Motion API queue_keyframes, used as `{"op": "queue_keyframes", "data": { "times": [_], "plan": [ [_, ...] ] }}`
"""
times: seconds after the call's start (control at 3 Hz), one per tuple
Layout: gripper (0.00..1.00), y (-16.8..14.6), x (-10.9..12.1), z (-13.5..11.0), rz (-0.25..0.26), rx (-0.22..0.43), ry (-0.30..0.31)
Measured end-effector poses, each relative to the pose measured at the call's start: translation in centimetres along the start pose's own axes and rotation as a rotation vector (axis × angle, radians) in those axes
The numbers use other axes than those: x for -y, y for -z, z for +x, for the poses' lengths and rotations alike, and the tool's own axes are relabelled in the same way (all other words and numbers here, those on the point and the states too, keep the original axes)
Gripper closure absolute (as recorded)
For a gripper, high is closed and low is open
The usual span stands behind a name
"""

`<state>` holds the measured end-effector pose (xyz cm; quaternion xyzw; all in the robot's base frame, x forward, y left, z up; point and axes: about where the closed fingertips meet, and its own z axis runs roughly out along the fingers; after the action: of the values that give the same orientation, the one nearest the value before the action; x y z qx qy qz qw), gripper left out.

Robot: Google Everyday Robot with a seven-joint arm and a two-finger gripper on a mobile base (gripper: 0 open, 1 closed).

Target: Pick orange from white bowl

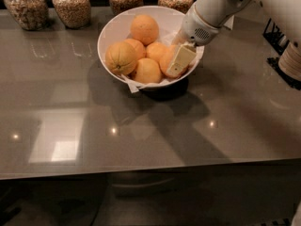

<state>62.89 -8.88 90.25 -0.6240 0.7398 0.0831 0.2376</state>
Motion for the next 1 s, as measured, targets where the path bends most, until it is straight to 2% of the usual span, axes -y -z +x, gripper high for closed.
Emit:
{"op": "queue_keyframes", "data": {
  "times": [0.33, 0.67, 1.0],
  "plan": [
    [0.37, -0.82, -0.03, 0.08, -0.016, -0.002, -0.003],
    [0.45, -1.46, -0.21, 0.42, -0.031, -0.006, -0.011],
    [0.64, -1.64, -0.35, 0.49, -0.036, -0.006, -0.011]
  ]
}}
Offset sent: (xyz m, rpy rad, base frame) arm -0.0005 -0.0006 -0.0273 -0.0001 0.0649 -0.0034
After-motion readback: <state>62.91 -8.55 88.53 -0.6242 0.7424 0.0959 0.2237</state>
